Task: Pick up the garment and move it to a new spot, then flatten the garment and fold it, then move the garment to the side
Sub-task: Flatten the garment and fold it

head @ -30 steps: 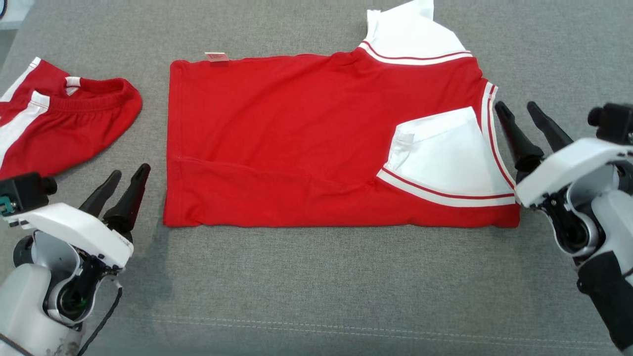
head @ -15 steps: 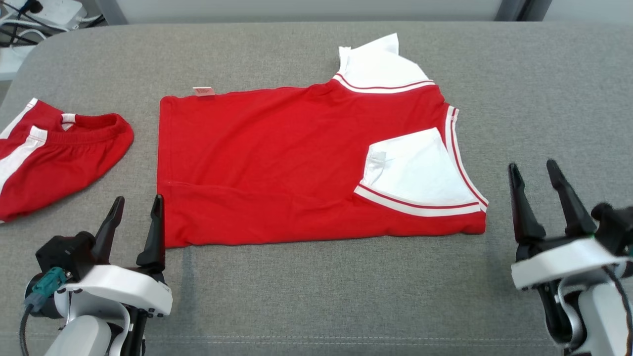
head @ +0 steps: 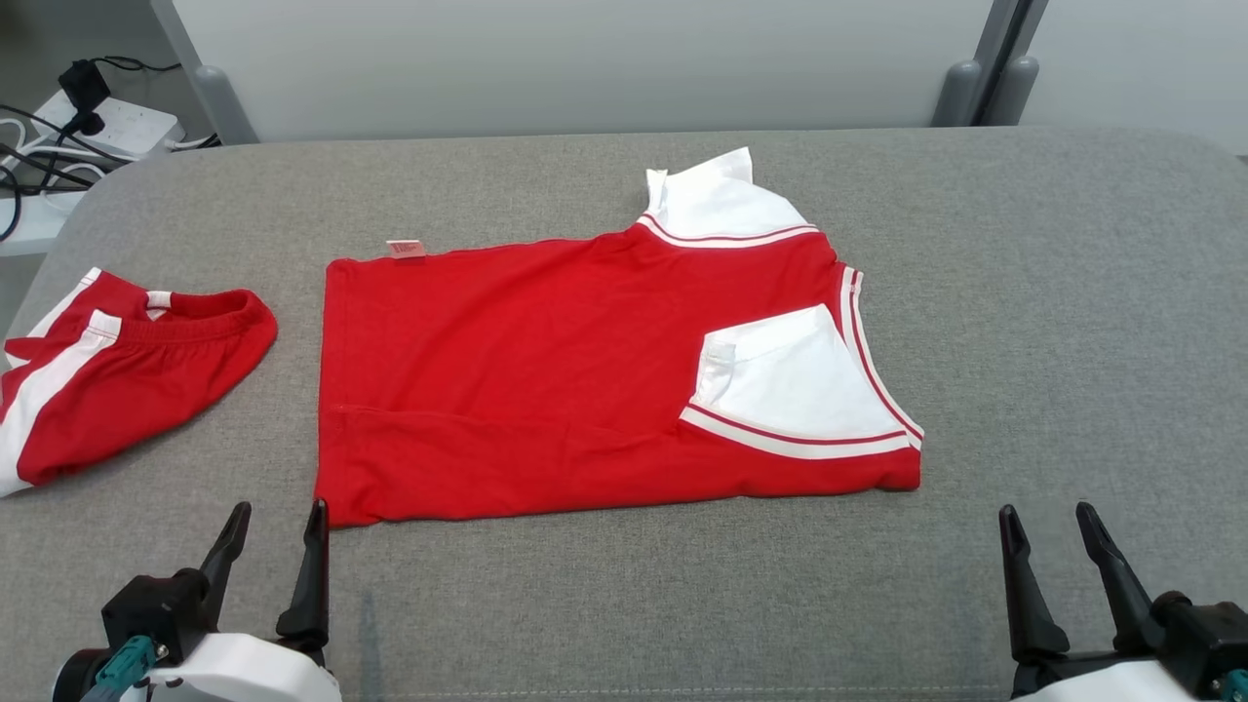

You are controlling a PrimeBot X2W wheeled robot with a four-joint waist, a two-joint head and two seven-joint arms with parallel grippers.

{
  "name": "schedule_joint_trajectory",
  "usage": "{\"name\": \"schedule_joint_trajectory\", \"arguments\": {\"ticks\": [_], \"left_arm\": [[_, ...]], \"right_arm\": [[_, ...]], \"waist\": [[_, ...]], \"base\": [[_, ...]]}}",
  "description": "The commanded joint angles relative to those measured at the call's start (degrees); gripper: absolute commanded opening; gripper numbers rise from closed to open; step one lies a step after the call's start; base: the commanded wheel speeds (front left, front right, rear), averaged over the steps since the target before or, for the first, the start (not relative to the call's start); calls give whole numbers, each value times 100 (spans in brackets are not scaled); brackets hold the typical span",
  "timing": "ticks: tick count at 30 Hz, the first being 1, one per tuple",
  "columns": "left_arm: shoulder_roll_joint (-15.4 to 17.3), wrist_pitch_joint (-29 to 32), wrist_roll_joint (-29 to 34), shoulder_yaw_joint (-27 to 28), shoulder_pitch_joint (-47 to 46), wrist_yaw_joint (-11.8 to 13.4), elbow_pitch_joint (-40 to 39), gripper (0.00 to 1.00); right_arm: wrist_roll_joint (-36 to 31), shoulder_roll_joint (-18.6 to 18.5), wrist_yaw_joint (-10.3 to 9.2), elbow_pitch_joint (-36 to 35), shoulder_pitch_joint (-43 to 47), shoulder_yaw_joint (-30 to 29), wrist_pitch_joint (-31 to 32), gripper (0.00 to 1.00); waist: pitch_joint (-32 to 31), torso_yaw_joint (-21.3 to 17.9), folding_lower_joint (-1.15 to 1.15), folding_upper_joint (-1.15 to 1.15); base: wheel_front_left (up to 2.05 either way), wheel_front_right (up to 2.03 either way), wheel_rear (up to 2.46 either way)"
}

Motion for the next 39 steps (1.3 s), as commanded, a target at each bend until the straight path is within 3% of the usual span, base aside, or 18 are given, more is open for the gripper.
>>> {"name": "schedule_joint_trajectory", "arguments": {"ticks": [1,15,27,39], "left_arm": [[211,-32,53,204,-142,43,-104,100],[267,289,-138,146,-251,-75,98,100],[50,933,-693,5,-1467,-898,1499,100],[-202,1186,-1071,-45,-2279,-1532,2827,100]], "right_arm": [[-63,-22,25,-226,-12,104,-74,100],[-35,0,25,-47,-225,221,29,100],[572,-468,25,1753,-1948,1050,530,100],[1309,-528,25,3130,-3005,1769,827,100]], "waist": [[-27,-21,0,0],[-3,-136,0,0],[585,-79,0,0],[897,2,0,0]], "base": [[0,0,0],[0,0,0],[0,0,0],[0,0,0]]}}
